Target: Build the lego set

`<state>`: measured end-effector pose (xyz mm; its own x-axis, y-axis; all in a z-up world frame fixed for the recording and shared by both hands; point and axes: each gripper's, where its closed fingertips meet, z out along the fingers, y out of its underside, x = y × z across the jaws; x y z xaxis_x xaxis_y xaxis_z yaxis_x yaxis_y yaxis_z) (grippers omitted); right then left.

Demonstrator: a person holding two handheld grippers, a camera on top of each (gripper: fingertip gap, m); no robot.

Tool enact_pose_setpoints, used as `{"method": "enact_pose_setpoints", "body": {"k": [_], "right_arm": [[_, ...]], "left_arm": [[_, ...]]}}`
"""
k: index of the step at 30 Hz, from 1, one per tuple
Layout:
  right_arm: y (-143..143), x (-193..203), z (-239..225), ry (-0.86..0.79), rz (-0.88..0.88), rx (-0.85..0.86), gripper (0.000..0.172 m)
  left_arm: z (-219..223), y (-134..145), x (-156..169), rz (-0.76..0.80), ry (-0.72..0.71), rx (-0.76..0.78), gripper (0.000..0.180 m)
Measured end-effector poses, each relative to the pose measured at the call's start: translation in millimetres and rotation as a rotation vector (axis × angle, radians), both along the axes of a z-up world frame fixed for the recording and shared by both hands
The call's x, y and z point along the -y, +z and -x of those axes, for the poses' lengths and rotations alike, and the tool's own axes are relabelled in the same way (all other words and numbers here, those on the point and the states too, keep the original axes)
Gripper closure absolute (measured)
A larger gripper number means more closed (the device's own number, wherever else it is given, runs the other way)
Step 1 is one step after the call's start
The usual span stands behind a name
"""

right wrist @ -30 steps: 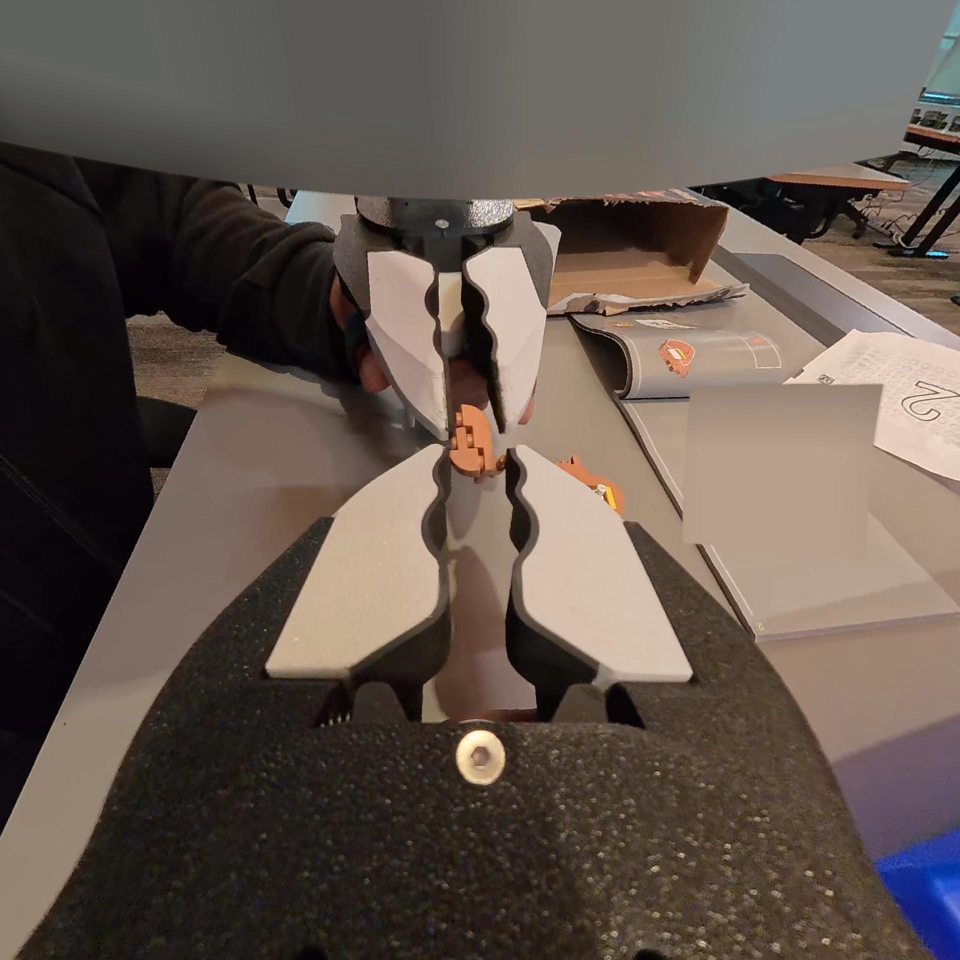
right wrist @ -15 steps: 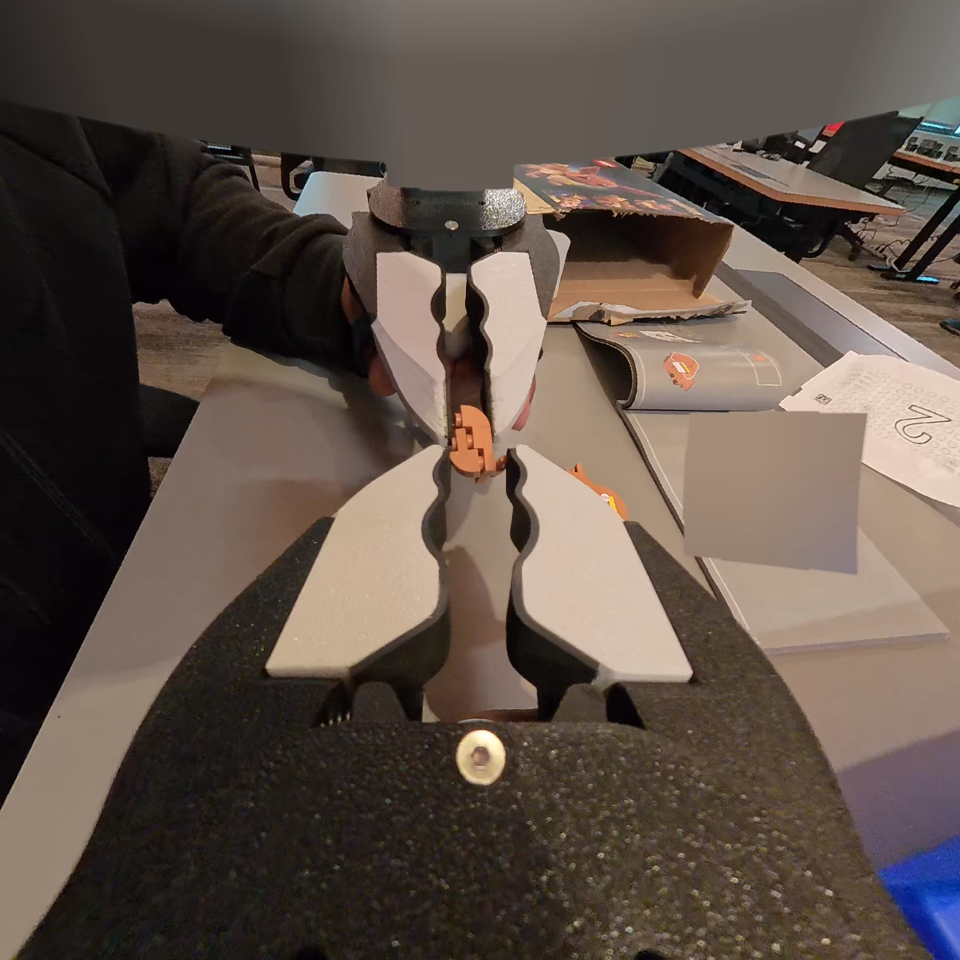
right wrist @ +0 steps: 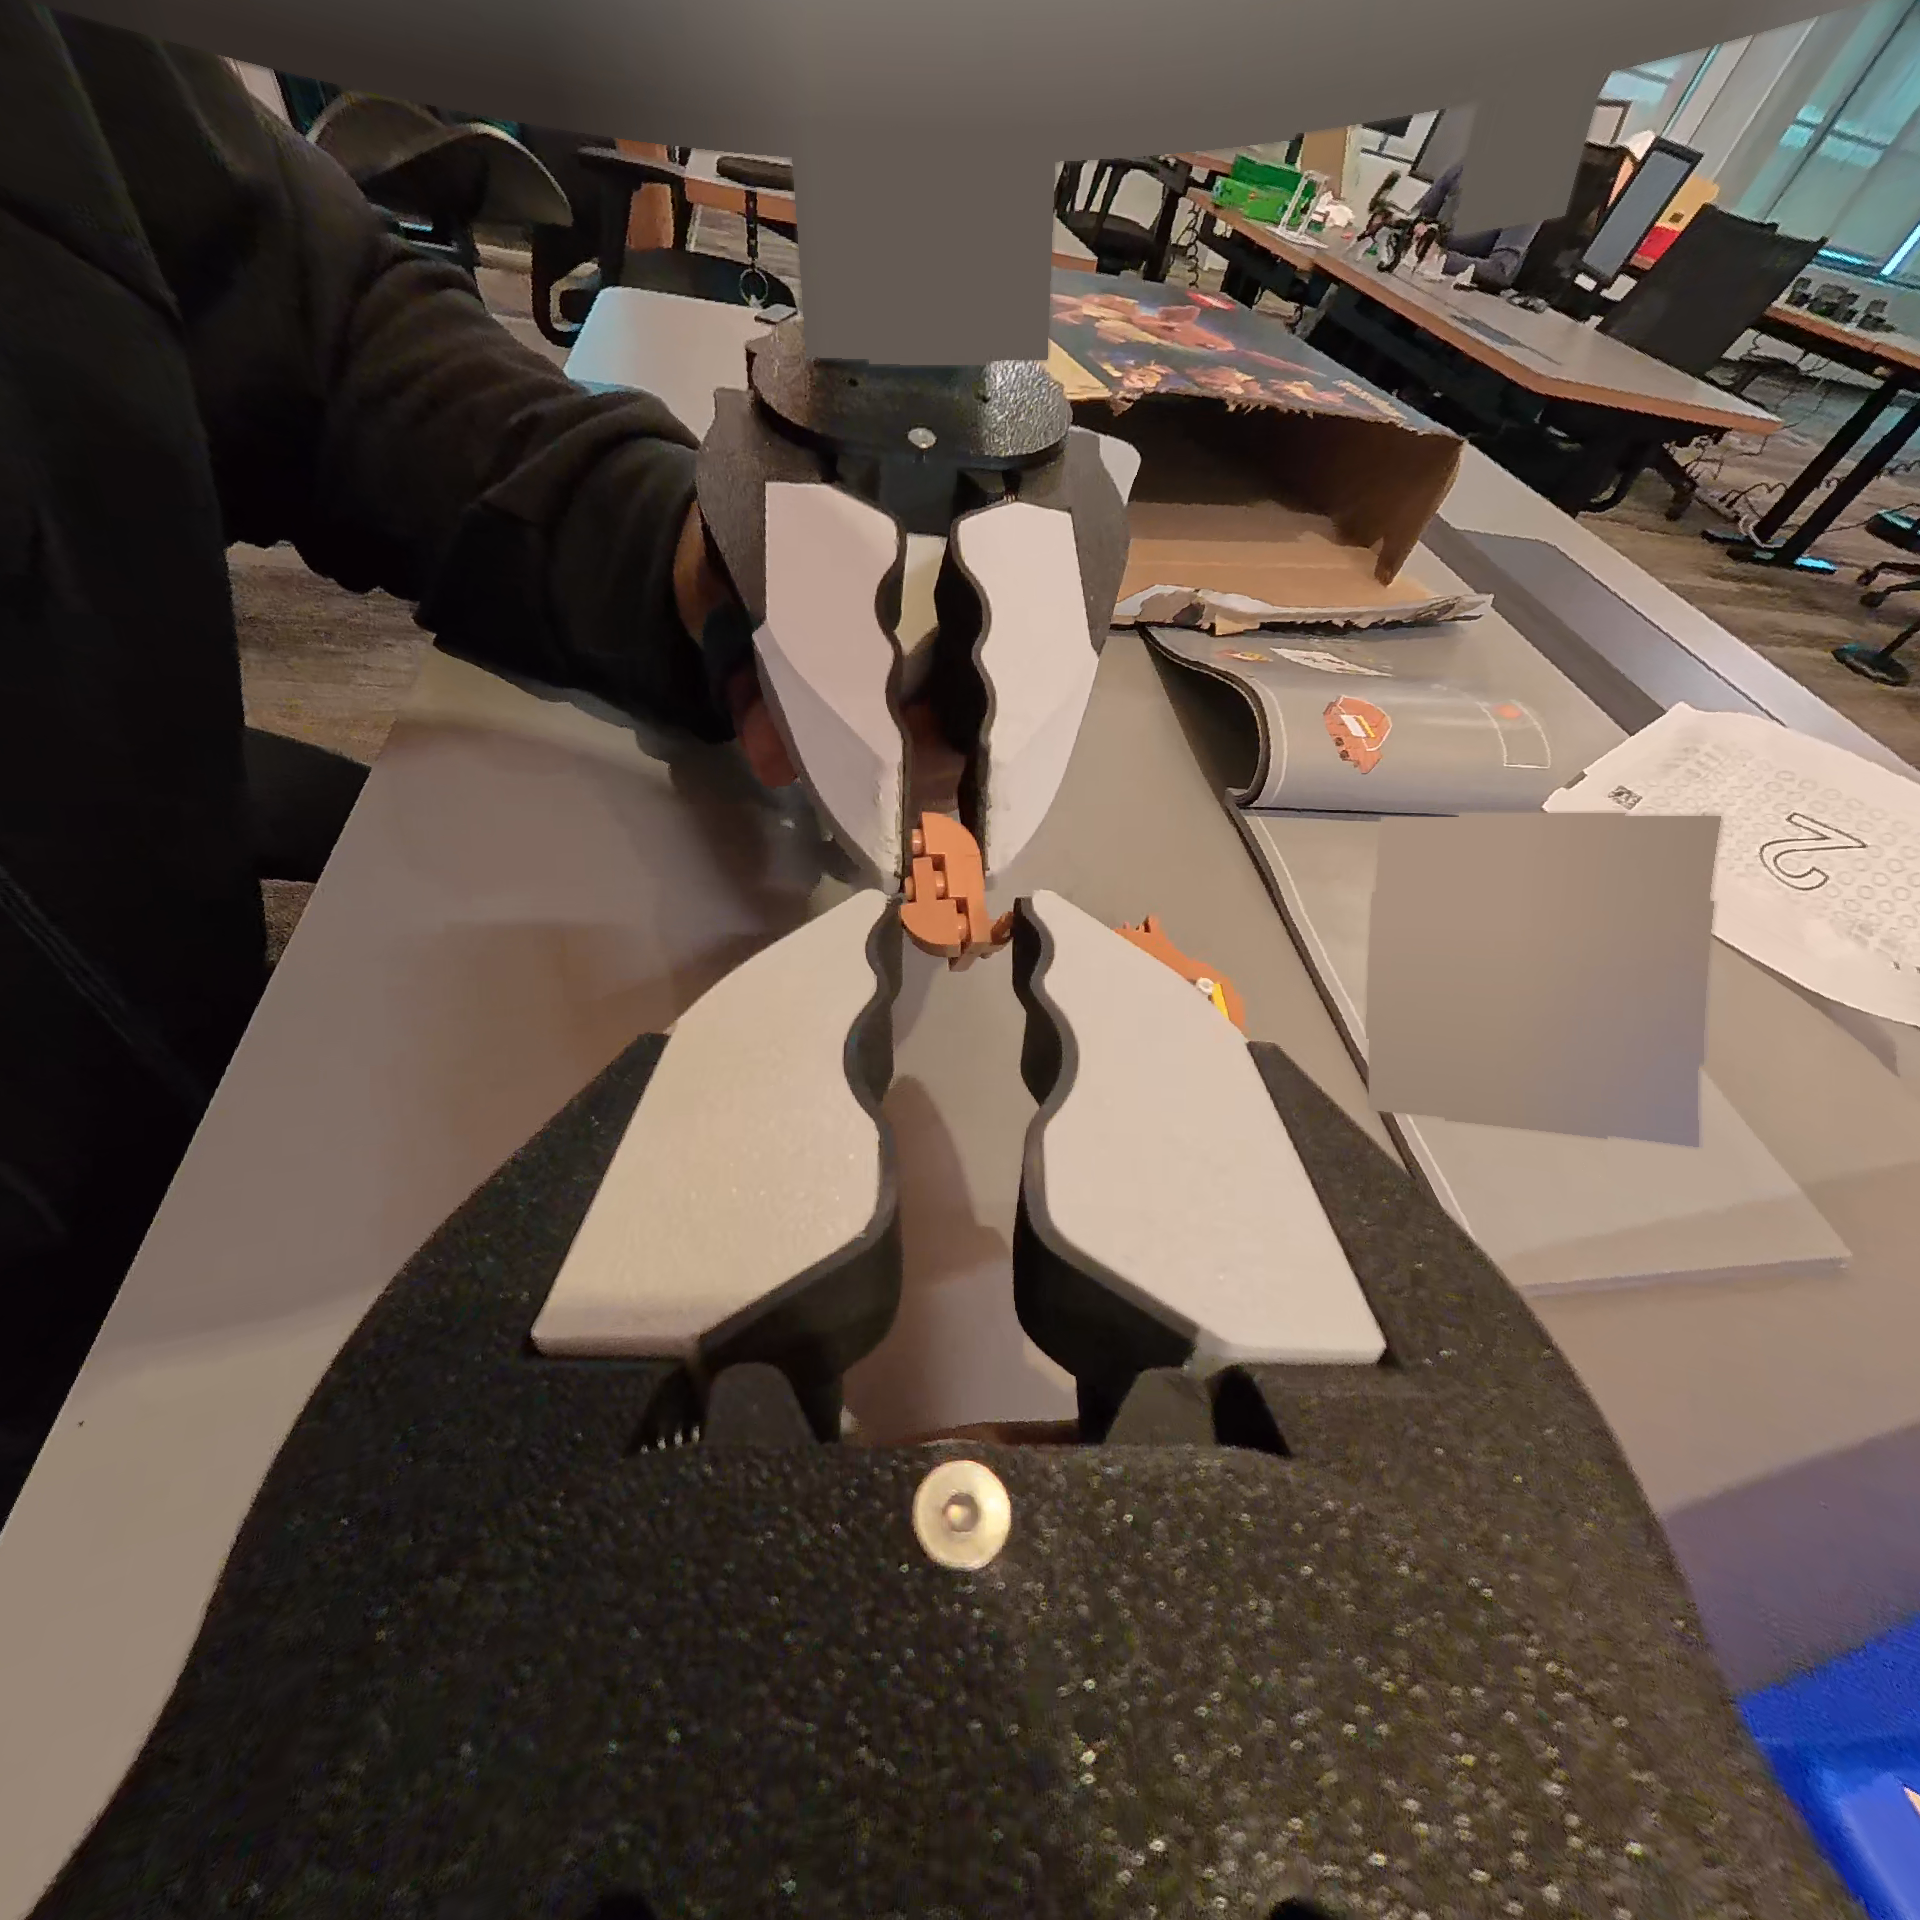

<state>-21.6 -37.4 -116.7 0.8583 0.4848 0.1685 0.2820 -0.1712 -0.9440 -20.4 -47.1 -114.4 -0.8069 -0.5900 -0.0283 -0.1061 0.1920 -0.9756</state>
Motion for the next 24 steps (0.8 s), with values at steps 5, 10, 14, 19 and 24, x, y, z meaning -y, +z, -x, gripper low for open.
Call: {"method": "enact_pose_setpoints", "body": {"k": [5, 10, 14, 19, 24], "right_arm": [[2, -2, -2, 0.002, -0.002, -0.041, 0.151], [5, -1, -3, 0.017, -0.011, -0.049, 0.151], [4, 0, -3, 0.024, -0.008, -0.043, 0.152], [1, 1, -2, 0.027, -0.014, -0.002, 0.152], [-7, 2, -1, 0.026, 0.006, 0.078, 0.153]], "left_arm": [[-2, 2, -2, 0.071, -0.005, -0.035, 0.169], [-2, 4, -2, 0.152, -0.025, -0.084, 0.17], [-2, 4, -1, 0.159, -0.035, -0.097, 0.169], [-1, 2, 1, 0.141, -0.046, -0.105, 0.169], [0, -6, 1, 0.078, -0.046, -0.116, 0.169]]}}
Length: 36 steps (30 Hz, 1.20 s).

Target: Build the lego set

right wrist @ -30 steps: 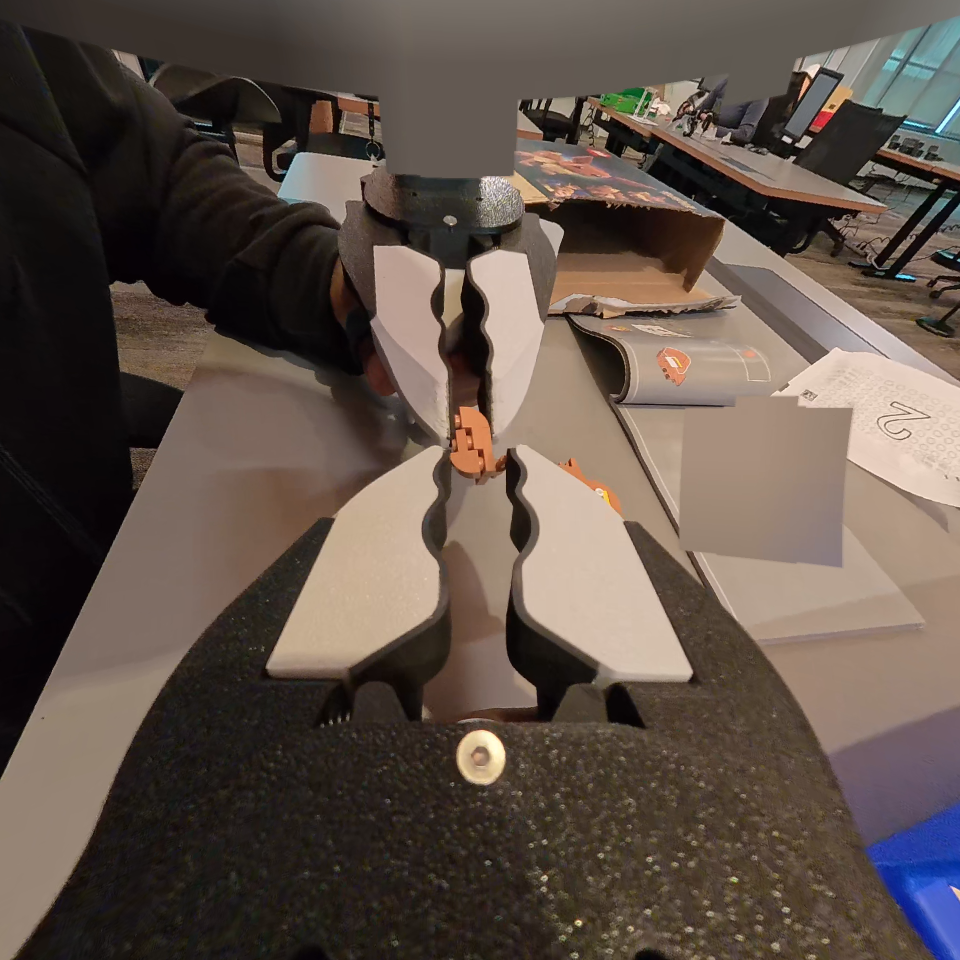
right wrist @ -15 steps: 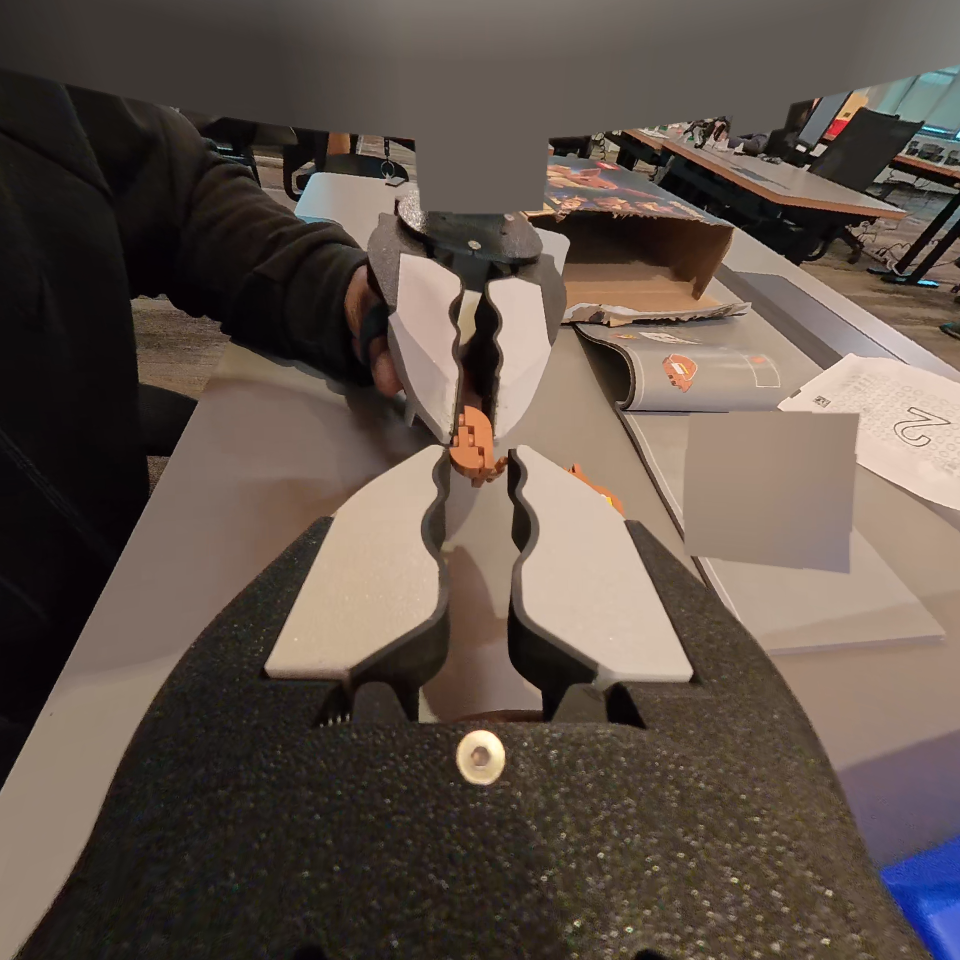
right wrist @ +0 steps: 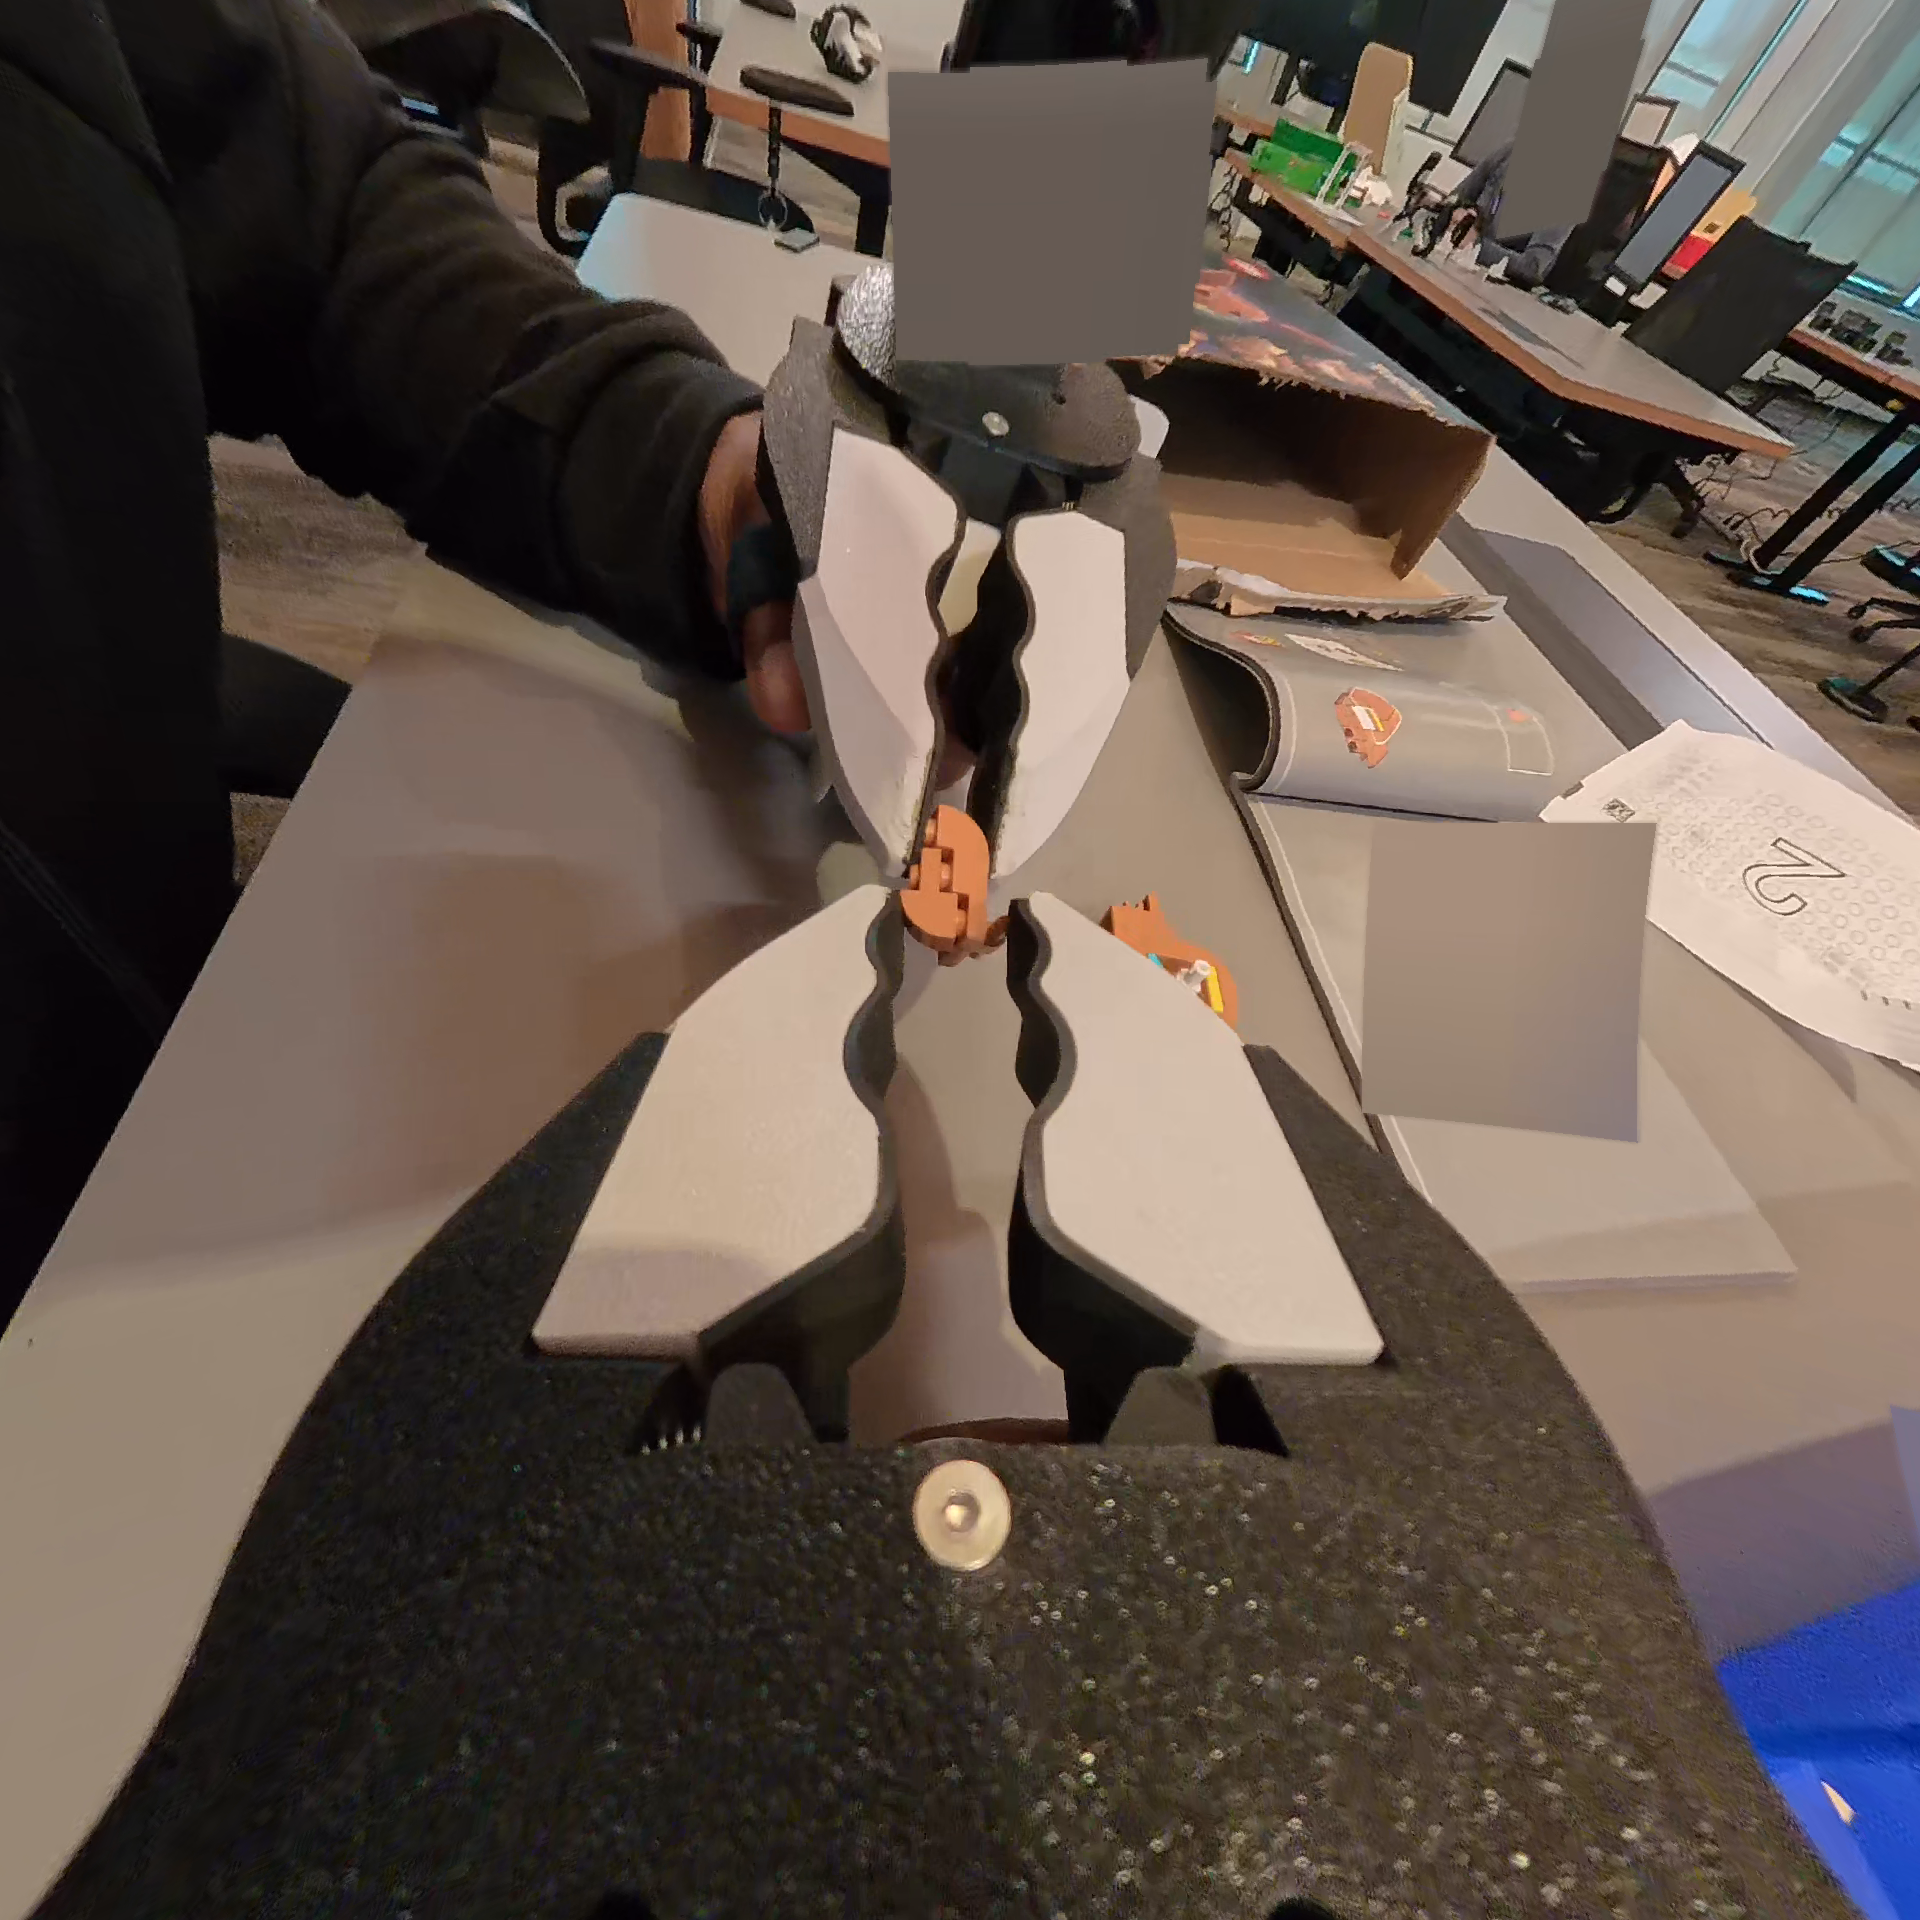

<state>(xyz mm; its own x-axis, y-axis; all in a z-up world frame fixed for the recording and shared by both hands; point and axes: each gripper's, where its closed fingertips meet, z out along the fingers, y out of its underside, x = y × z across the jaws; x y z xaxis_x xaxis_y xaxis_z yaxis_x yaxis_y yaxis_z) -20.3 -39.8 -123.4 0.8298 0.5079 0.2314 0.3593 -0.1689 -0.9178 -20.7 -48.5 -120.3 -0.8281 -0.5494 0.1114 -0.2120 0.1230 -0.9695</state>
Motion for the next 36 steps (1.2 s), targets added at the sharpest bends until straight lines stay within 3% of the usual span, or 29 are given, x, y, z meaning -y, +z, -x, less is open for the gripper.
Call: {"method": "enact_pose_setpoints", "body": {"k": [10, 23, 27, 36], "right_arm": [[-8, 3, 4, 0.035, 0.057, -0.004, 0.153], [8, -5, -9, 0.012, 0.118, -0.509, 0.153], [10, -4, -6, 0.026, 0.102, -0.507, 0.153], [11, -5, -7, 0.024, 0.107, -0.458, 0.152]], "left_arm": [[4, -8, 3, -0.089, -0.031, 0.026, 0.169], [-9, 1, -9, 0.049, 0.052, -0.041, 0.165], [-6, 7, -7, 0.11, 0.024, -0.051, 0.169], [-7, 6, -7, 0.064, 0.055, -0.003, 0.17]]}}
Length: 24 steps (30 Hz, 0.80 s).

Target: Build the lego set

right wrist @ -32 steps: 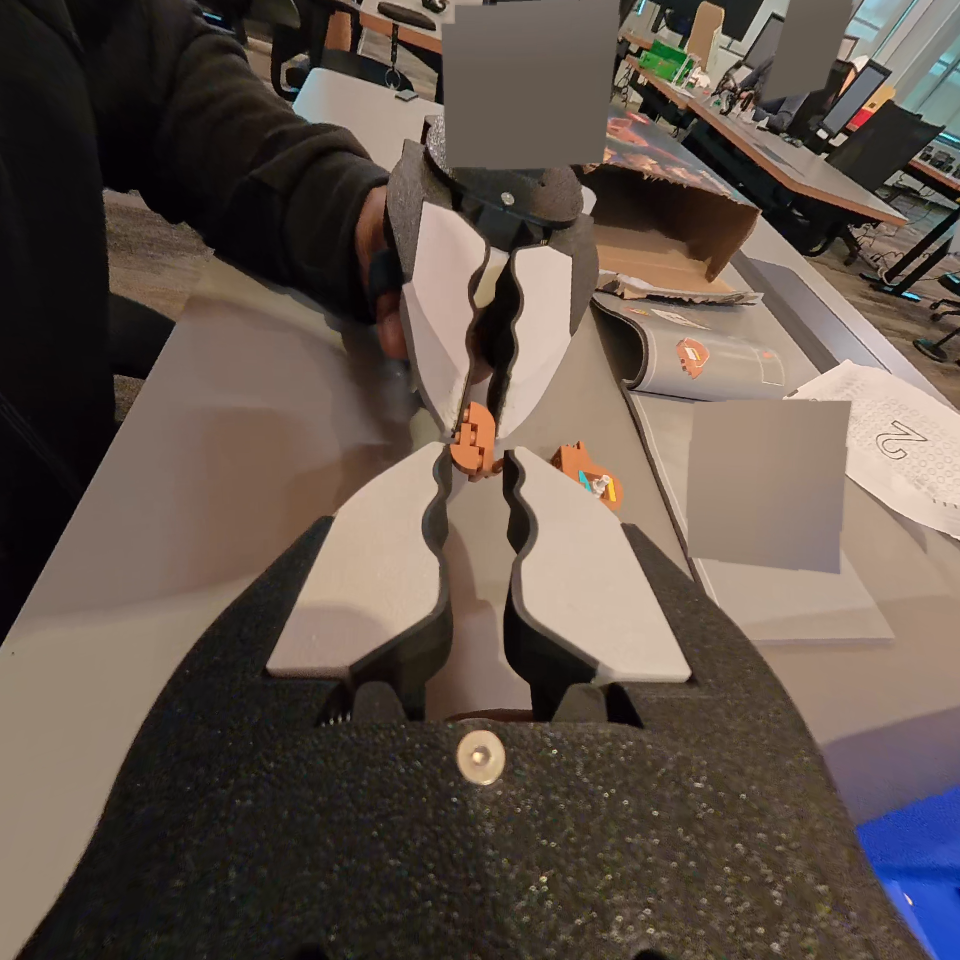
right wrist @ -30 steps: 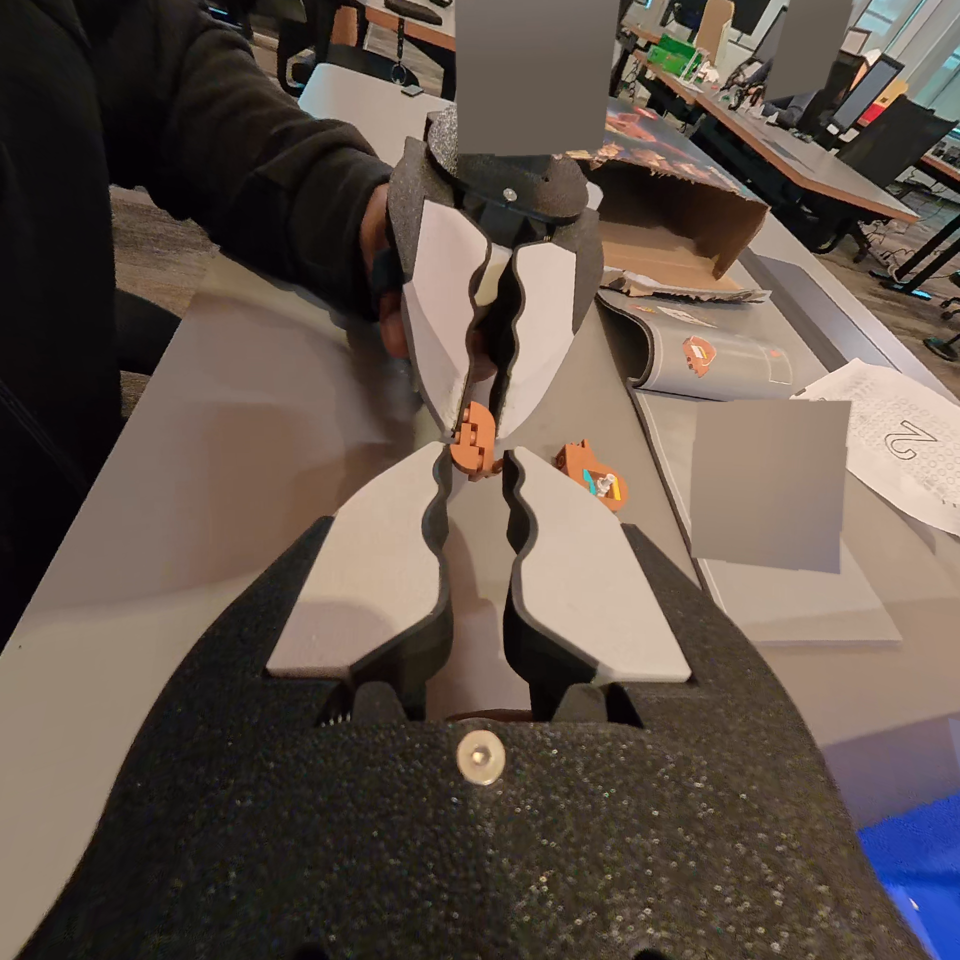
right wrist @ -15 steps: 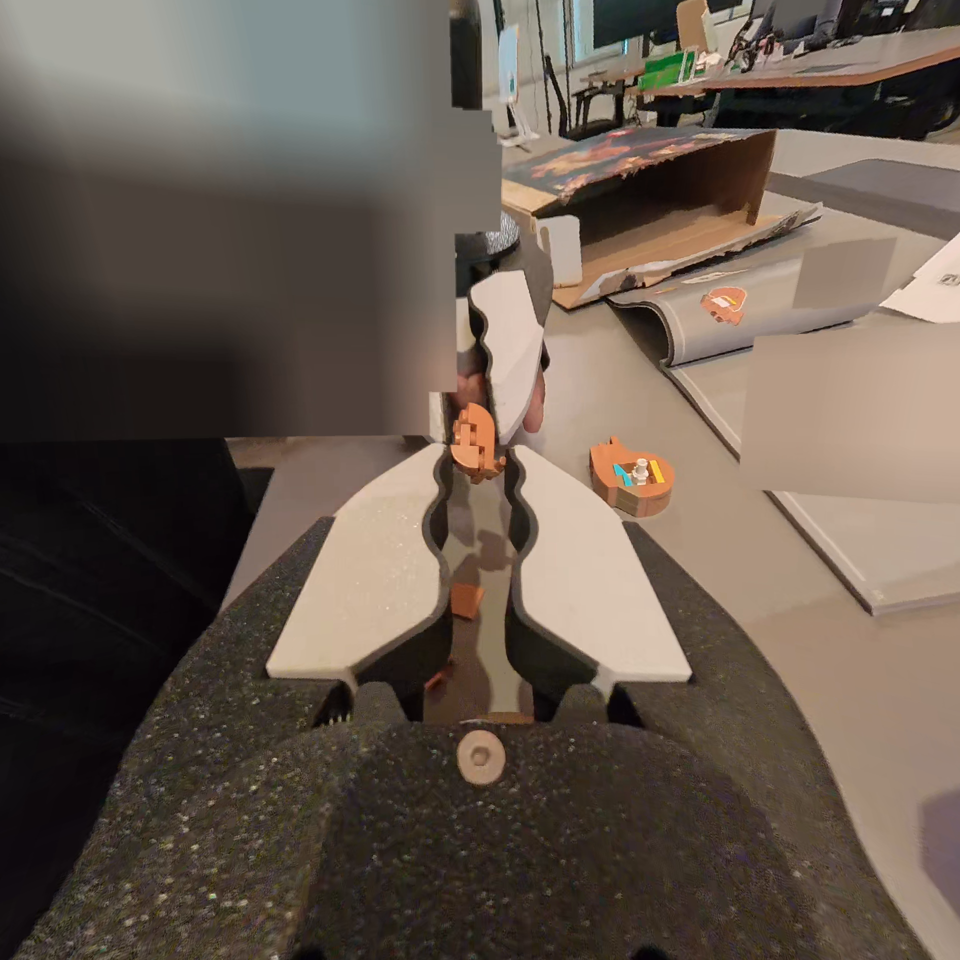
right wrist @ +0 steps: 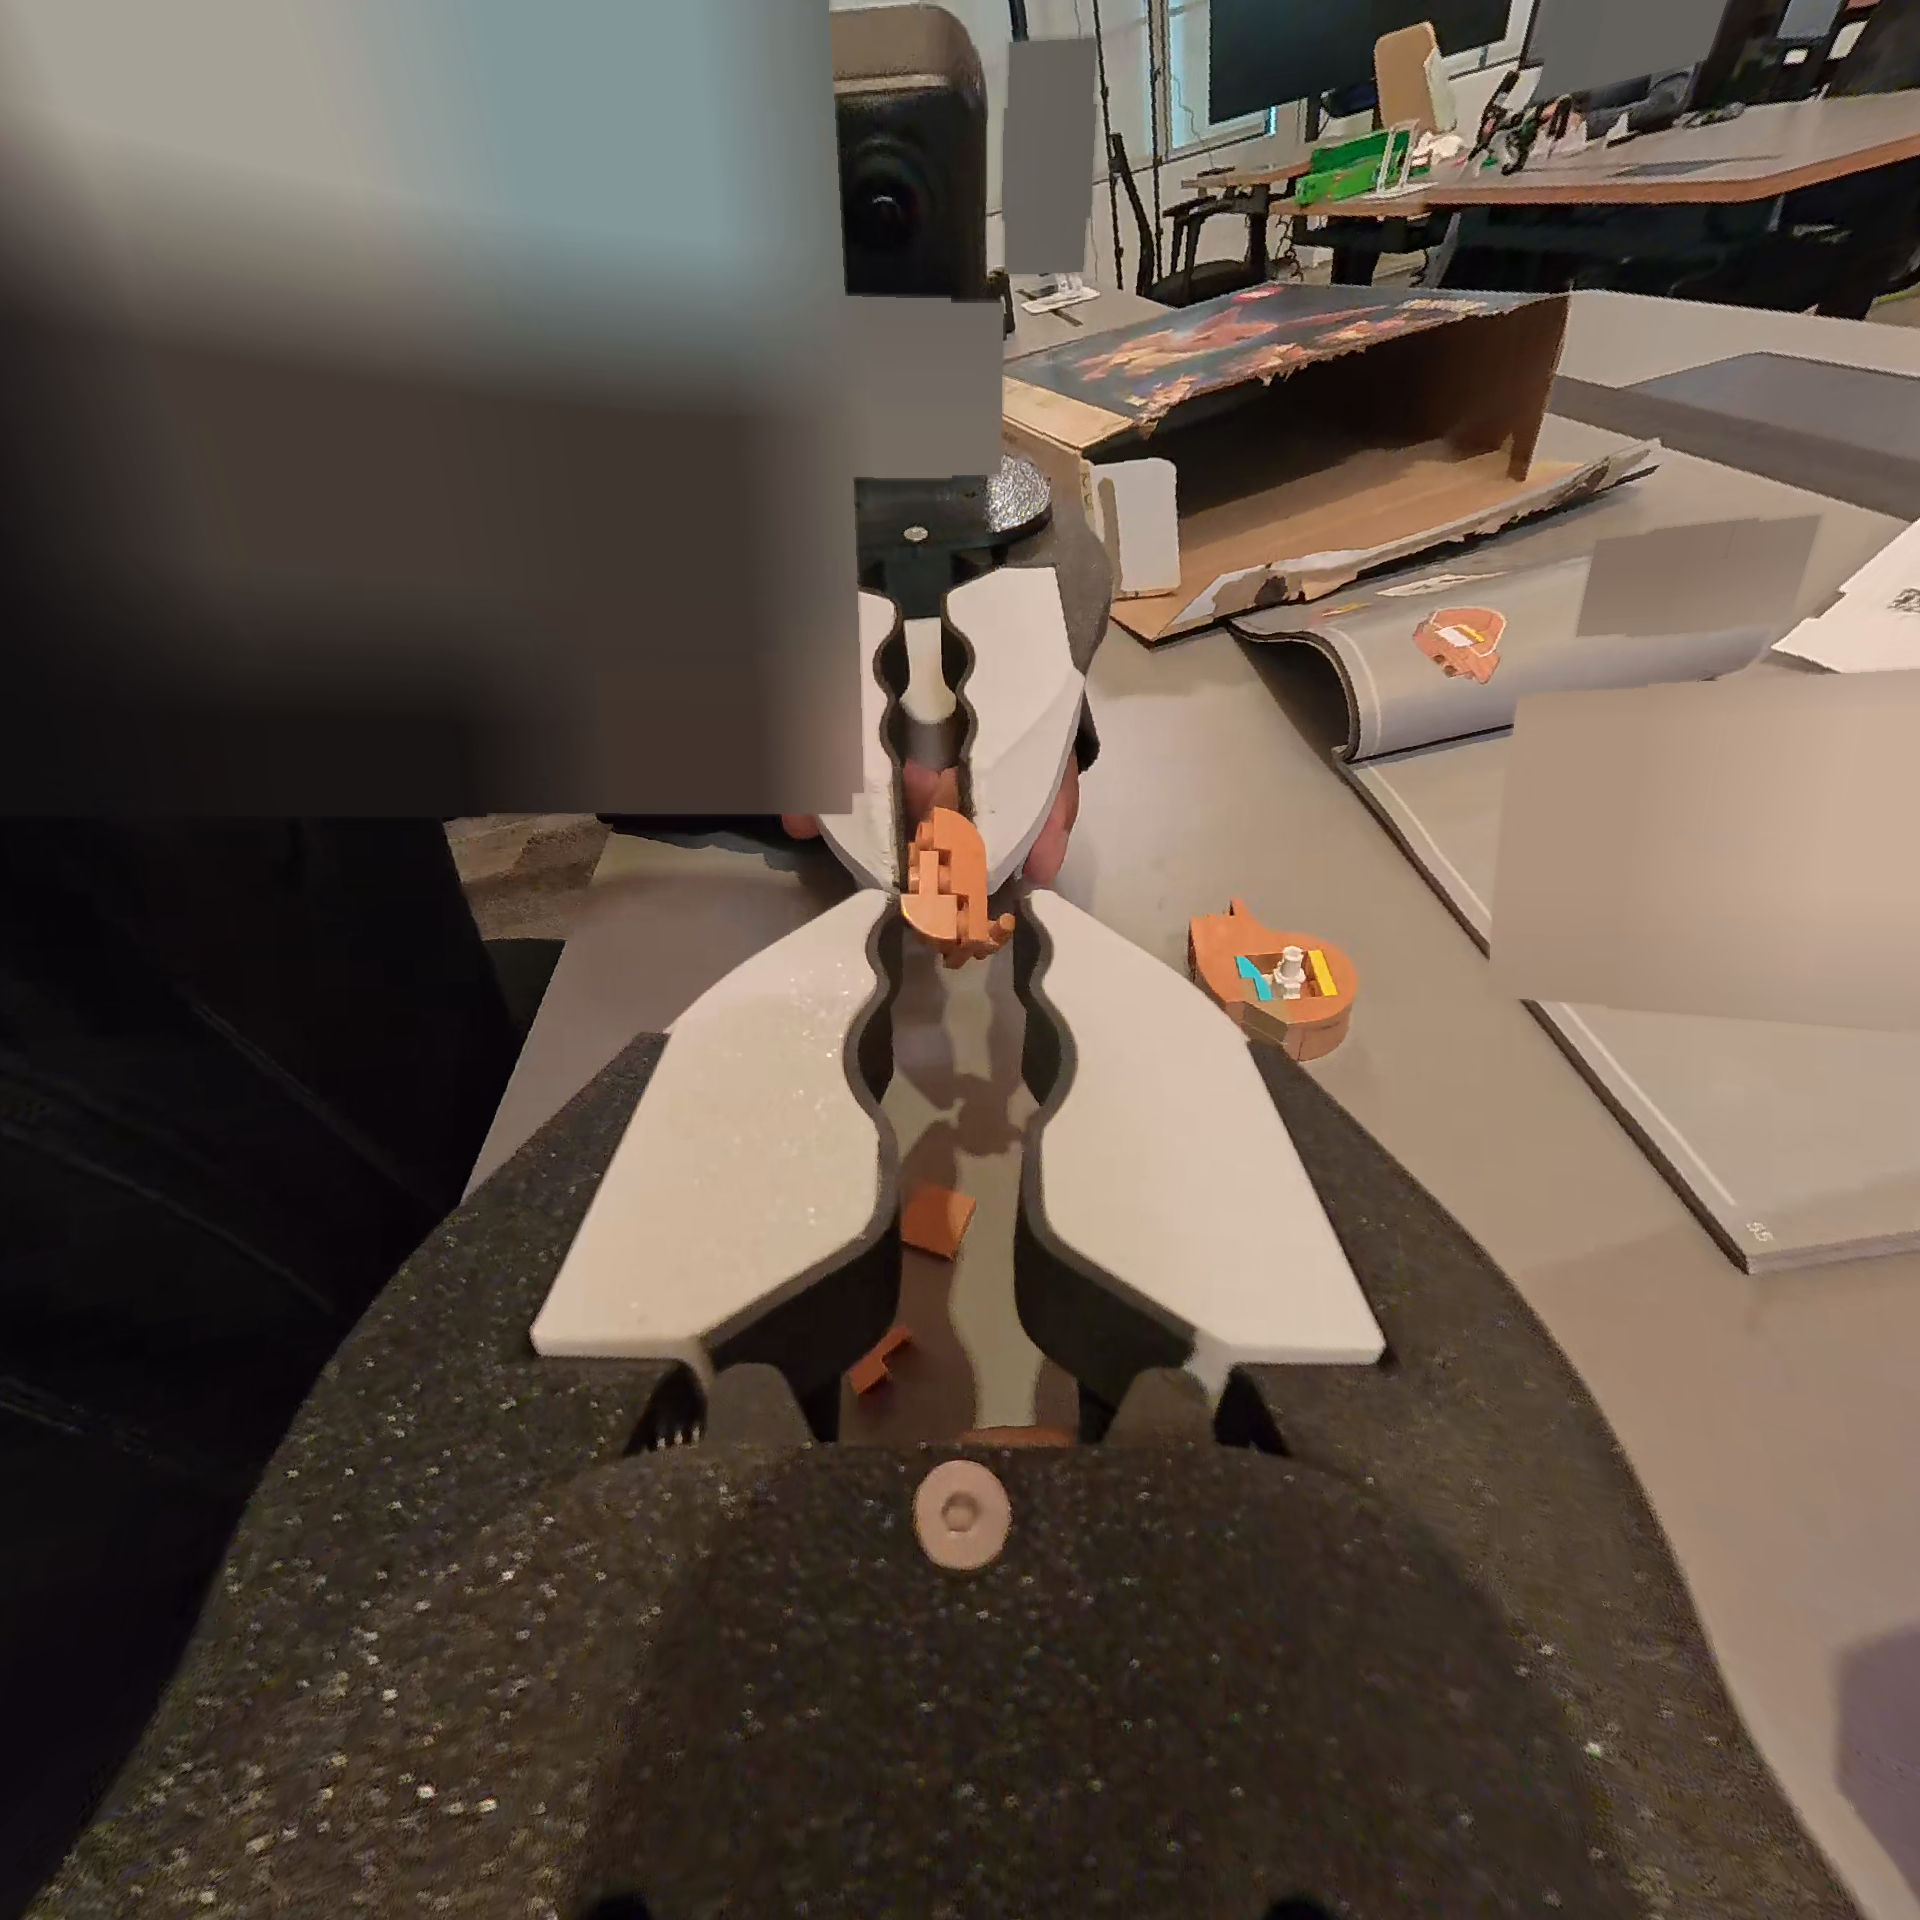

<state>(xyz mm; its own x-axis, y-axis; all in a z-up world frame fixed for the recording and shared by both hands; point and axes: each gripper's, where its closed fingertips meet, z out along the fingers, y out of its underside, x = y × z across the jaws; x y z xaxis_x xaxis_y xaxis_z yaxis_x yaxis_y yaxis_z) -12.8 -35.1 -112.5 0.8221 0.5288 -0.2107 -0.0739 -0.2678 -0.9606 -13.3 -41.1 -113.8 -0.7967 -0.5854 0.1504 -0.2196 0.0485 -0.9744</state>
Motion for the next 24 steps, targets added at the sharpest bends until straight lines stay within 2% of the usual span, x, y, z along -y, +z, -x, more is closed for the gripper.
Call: {"method": "enact_pose_setpoints", "body": {"k": [9, 24], "right_arm": [[-1, 3, 4, 0.012, -0.034, 0.128, 0.152], [-3, 9, 11, 0.076, -0.014, 0.099, 0.153]], "left_arm": [[4, -2, 4, -0.006, -0.037, -0.015, 0.17], [10, -3, 8, -0.1, -0.078, 0.102, 0.17]]}}
